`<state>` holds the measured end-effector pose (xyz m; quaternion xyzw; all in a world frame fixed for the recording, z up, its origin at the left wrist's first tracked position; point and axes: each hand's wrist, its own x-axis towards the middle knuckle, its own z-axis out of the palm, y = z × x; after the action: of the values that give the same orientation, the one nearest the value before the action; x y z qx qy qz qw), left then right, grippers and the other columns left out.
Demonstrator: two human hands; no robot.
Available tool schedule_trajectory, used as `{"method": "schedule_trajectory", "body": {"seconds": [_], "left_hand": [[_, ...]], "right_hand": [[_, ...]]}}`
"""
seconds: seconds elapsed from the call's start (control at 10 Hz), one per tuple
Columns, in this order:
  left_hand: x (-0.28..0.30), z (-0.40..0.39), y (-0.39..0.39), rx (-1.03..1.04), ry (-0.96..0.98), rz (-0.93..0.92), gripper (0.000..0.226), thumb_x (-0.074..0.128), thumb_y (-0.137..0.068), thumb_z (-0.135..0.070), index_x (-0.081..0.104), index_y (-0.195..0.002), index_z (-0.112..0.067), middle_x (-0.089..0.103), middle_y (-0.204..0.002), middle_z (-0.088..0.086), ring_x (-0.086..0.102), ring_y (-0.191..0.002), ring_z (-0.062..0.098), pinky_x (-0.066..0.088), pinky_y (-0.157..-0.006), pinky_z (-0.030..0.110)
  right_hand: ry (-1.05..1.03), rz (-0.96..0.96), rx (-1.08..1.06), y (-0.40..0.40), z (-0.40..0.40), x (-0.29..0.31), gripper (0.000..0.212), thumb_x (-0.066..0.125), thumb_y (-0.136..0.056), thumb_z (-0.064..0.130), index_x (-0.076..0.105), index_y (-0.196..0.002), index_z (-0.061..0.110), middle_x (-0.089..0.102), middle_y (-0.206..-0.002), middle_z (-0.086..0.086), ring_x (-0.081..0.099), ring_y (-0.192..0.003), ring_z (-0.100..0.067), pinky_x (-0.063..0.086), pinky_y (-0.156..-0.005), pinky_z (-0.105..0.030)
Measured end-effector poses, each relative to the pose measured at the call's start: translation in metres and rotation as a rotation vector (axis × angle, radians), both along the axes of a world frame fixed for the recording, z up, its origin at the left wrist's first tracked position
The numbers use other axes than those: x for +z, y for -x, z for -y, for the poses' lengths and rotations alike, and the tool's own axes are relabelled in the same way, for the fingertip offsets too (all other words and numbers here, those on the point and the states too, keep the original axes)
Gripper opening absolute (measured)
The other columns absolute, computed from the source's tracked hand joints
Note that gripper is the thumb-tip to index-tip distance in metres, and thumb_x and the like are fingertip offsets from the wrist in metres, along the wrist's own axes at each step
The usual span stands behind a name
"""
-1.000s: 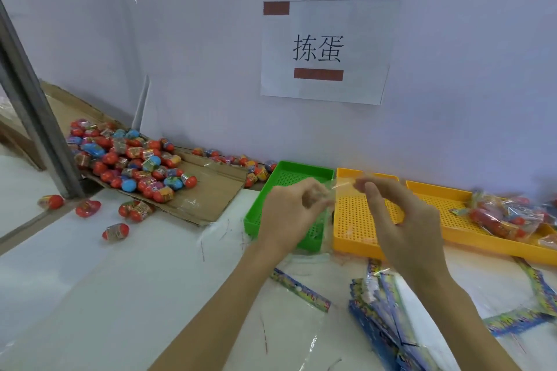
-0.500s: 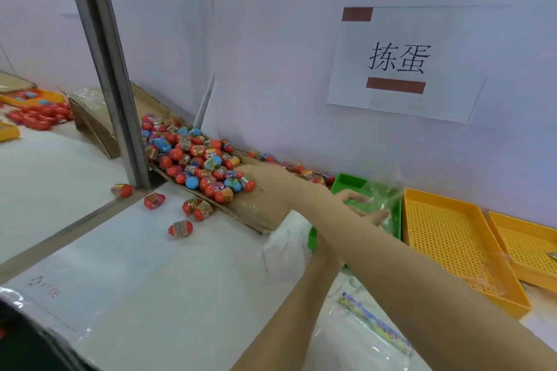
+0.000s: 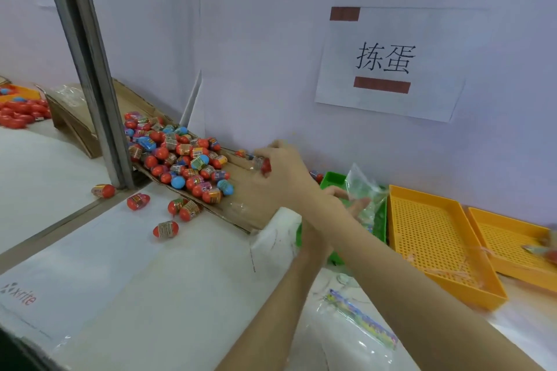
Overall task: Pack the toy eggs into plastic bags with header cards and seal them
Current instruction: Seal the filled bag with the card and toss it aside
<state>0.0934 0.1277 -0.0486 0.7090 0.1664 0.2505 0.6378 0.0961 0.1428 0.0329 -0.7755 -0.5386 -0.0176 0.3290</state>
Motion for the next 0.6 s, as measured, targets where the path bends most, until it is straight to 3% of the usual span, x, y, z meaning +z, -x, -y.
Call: {"method": "schedule_trajectory", "body": {"seconds": [0.1, 0.2, 0.3, 0.4, 0.5, 0.6], "left_hand": [[-0.006, 0.001, 0.001, 0.051, -0.023, 0.002, 0.035, 0.063, -0.099, 0.002, 0.052, -0.081, -0.027, 0.066, -0.062, -0.021, 0.059, -0.063, 0.009, 0.053, -0.075, 0.033], [0.007, 0.008, 0.01, 0.013, -0.164, 0.087, 0.021, 0.08, -0.09, -0.021, 0.063, -0.08, -0.026, 0.068, -0.057, -0.006, 0.054, -0.046, 0.016, 0.039, -0.046, 0.022], [0.014, 0.015, 0.014, -0.079, -0.146, 0.128, 0.029, 0.086, -0.083, -0.041, 0.068, -0.097, -0.023, 0.078, -0.072, 0.003, 0.072, -0.066, 0.041, 0.058, -0.058, 0.046], [0.011, 0.017, 0.016, -0.153, -0.248, 0.164, 0.03, 0.088, -0.081, -0.043, 0.07, -0.1, -0.028, 0.078, -0.073, 0.002, 0.074, -0.066, 0.034, 0.062, -0.065, 0.055], [0.011, 0.019, 0.016, -0.205, -0.36, 0.176, 0.033, 0.089, -0.078, -0.045, 0.072, -0.102, -0.03, 0.077, -0.073, 0.0, 0.075, -0.064, 0.024, 0.063, -0.063, 0.049], [0.016, 0.024, 0.017, -0.209, -0.424, 0.191, 0.034, 0.089, -0.079, -0.044, 0.072, -0.106, -0.033, 0.077, -0.074, -0.002, 0.074, -0.06, 0.018, 0.064, -0.061, 0.042]], "right_hand": [[-0.331, -0.077, -0.091, -0.008, 0.062, 0.008, 0.039, 0.071, -0.088, 0.0, 0.07, -0.126, 0.009, 0.057, -0.121, -0.006, 0.06, -0.103, -0.013, 0.045, -0.092, -0.012], [-0.564, -0.211, -0.153, -0.019, 0.144, -0.001, 0.036, 0.075, -0.091, 0.003, 0.068, -0.123, 0.017, 0.069, -0.114, 0.003, 0.068, -0.107, -0.01, 0.056, -0.092, -0.021], [-0.75, -0.387, -0.3, -0.027, 0.194, -0.02, 0.035, 0.081, -0.09, 0.019, 0.067, -0.122, 0.022, 0.075, -0.11, 0.009, 0.072, -0.105, -0.007, 0.057, -0.084, -0.018], [-0.868, -0.545, -0.382, -0.042, 0.216, -0.035, 0.038, 0.08, -0.089, 0.019, 0.065, -0.124, 0.02, 0.075, -0.115, 0.004, 0.072, -0.108, -0.011, 0.06, -0.092, -0.03], [-0.902, -0.605, -0.355, -0.052, 0.222, -0.038, 0.036, 0.084, -0.086, 0.017, 0.064, -0.117, 0.02, 0.076, -0.11, -0.001, 0.075, -0.105, -0.017, 0.061, -0.091, -0.032], [-0.767, -0.515, -0.287, -0.052, 0.227, -0.035, 0.032, 0.086, -0.084, 0.021, 0.067, -0.109, 0.025, 0.077, -0.104, 0.004, 0.077, -0.096, -0.016, 0.062, -0.082, -0.026]]}}
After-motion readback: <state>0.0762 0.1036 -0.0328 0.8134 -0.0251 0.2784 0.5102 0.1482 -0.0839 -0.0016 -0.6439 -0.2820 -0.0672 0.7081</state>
